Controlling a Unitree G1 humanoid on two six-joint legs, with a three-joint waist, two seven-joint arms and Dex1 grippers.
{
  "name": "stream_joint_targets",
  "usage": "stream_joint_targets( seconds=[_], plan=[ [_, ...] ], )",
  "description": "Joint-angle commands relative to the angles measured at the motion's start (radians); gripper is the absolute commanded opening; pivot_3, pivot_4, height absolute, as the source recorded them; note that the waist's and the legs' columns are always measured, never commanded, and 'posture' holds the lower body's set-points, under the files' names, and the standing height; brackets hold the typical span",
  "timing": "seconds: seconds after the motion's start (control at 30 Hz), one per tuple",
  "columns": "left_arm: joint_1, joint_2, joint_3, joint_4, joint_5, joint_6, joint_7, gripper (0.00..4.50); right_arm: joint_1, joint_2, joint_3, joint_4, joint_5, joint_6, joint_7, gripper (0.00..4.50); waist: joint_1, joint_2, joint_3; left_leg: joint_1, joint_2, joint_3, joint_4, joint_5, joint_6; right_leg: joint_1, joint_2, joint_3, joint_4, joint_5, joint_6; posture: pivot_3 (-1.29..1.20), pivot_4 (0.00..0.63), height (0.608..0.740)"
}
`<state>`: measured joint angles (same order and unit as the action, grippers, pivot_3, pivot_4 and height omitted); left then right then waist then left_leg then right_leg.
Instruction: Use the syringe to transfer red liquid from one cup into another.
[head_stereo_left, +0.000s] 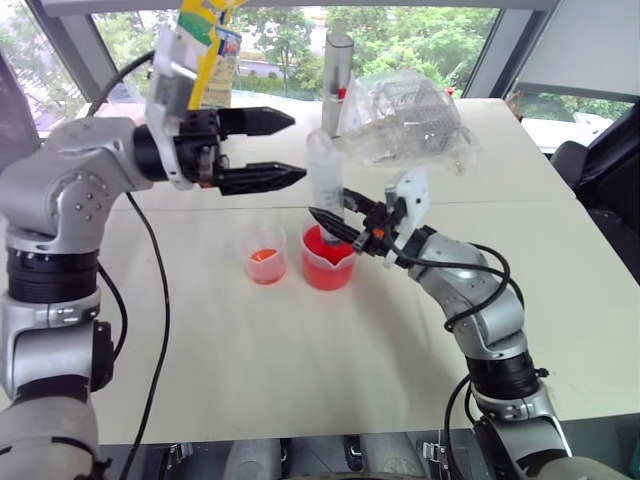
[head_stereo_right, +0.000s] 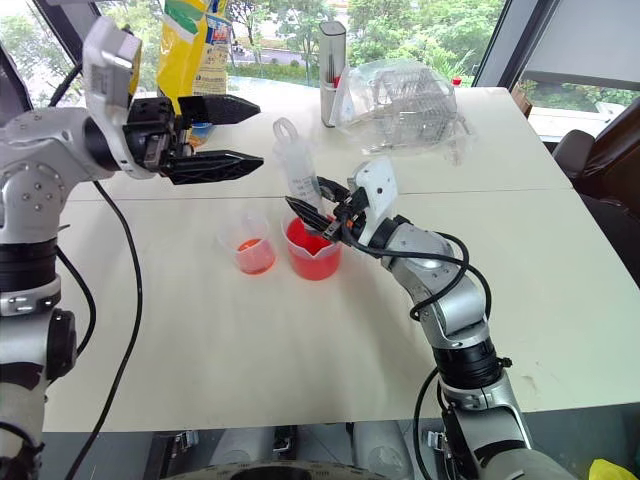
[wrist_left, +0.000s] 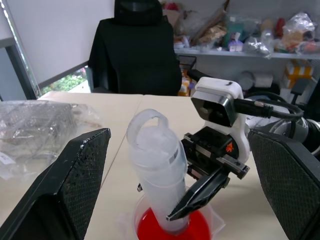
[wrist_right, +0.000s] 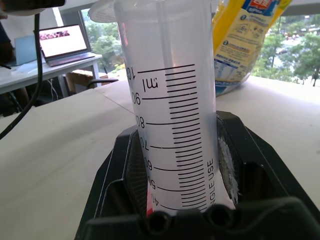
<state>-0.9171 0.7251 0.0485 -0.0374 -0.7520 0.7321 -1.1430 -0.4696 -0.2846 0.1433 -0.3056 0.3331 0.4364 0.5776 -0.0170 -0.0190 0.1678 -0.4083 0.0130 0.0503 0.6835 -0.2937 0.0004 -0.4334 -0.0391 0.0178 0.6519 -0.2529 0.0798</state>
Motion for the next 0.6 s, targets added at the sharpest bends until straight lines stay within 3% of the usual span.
stream_joint_targets(
  seconds=[0.03, 0.37, 0.47, 0.6],
  plan=[
    [-0.015, -0.011, -0.006, -0.009, 0.019, -0.007, 0.011, 4.5, -0.005, 0.004, 0.015, -0.015, -0.017, -0.048, 0.012, 1.55, 0.0, 0.0, 0.0, 0.0, 0.0, 0.0, 0.0, 0.0, 0.0, 0.0, 0.0, 0.0, 0.0, 0.0, 0.0, 0.0, 0.15, 0.74],
    [-0.016, -0.031, -0.011, 0.015, 0.034, 0.002, 0.006, 4.5, 0.015, -0.003, 0.037, -0.025, -0.037, -0.063, 0.022, 1.55, 0.001, 0.0, 0.0, 0.0, 0.0, 0.0, 0.0, 0.0, 0.0, 0.0, 0.0, 0.0, 0.0, 0.0, 0.0, 0.0, 0.15, 0.74],
    [-0.014, -0.028, -0.01, 0.017, 0.031, 0.006, -0.004, 3.61, 0.016, -0.003, 0.04, -0.028, -0.038, -0.062, 0.023, 1.55, 0.0, 0.0, 0.0, 0.0, 0.0, 0.0, 0.0, 0.0, 0.0, 0.0, 0.0, 0.0, 0.0, 0.0, 0.0, 0.0, 0.15, 0.74],
    [-0.003, -0.021, -0.015, 0.008, 0.025, 0.017, -0.027, 1.63, 0.013, -0.004, 0.039, -0.029, -0.036, -0.06, 0.024, 1.55, 0.001, 0.0, 0.0, 0.0, 0.0, 0.0, 0.0, 0.0, 0.0, 0.0, 0.0, 0.0, 0.0, 0.0, 0.0, 0.0, 0.15, 0.74]
  ],
)
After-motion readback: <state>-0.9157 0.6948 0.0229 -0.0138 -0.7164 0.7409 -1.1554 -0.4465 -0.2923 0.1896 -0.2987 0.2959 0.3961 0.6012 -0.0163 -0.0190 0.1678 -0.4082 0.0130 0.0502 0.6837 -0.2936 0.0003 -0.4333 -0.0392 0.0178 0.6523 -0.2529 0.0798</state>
